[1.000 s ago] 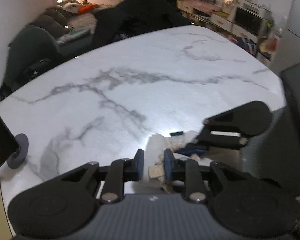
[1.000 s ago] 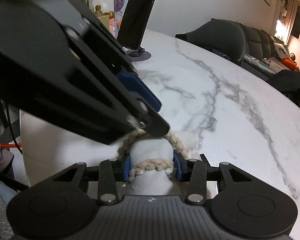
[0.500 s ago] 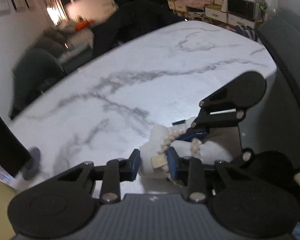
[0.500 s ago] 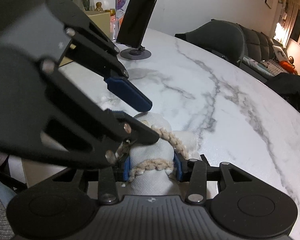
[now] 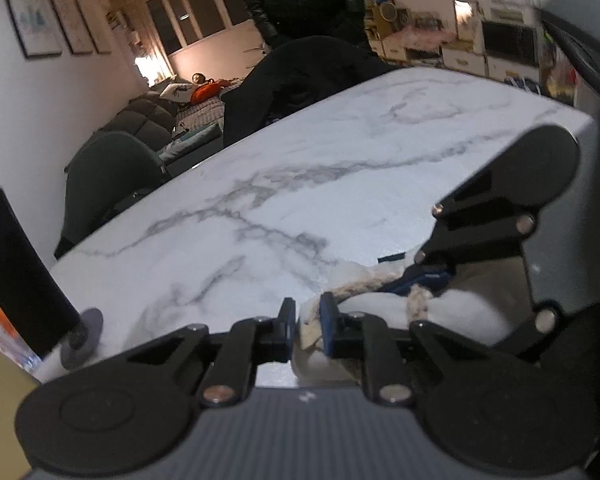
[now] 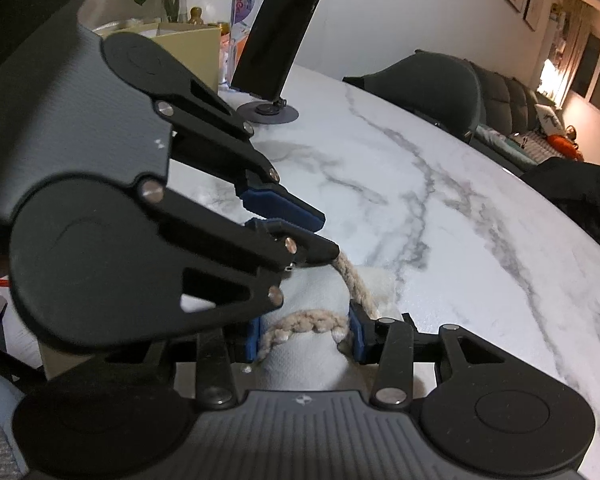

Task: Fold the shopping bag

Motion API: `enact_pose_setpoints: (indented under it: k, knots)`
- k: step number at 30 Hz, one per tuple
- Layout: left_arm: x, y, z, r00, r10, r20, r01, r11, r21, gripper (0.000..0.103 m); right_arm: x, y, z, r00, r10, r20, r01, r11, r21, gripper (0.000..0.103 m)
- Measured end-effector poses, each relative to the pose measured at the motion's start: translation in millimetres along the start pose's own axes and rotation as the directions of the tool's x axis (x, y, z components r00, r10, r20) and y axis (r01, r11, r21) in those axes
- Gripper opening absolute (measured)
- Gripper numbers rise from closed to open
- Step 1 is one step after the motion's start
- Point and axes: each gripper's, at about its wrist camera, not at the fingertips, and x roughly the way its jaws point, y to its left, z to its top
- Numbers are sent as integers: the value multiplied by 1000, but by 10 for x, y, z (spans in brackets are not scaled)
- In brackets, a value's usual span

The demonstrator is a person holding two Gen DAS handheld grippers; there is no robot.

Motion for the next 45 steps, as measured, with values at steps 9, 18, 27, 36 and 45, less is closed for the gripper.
enact_pose_setpoints:
  k: [9, 18, 27, 36, 45]
  knots:
    - [163, 131, -16, 999, -39, 17, 41, 993, -107, 13, -17, 76, -43, 998, -47, 43, 46, 999, 14, 42]
    - [-67, 832, -141, 946, -320, 56, 316, 869, -380, 30, -61, 349, -114, 979, -176, 105, 181, 983, -42, 40]
    - [-245, 700, -287, 937, -343, 75, 347, 872, -345, 28, -56, 516, -117, 933, -335, 133, 334, 942, 30, 40]
    - [-177, 815, -398, 886, -441, 140, 455, 775, -438, 23, -99, 711, -164, 870, -457, 186, 457, 888, 47, 39]
    - [-208, 635, -511, 944, -262, 200, 327, 819, -472, 4, -22, 820, -107, 850, -503, 157, 511, 859, -15, 38]
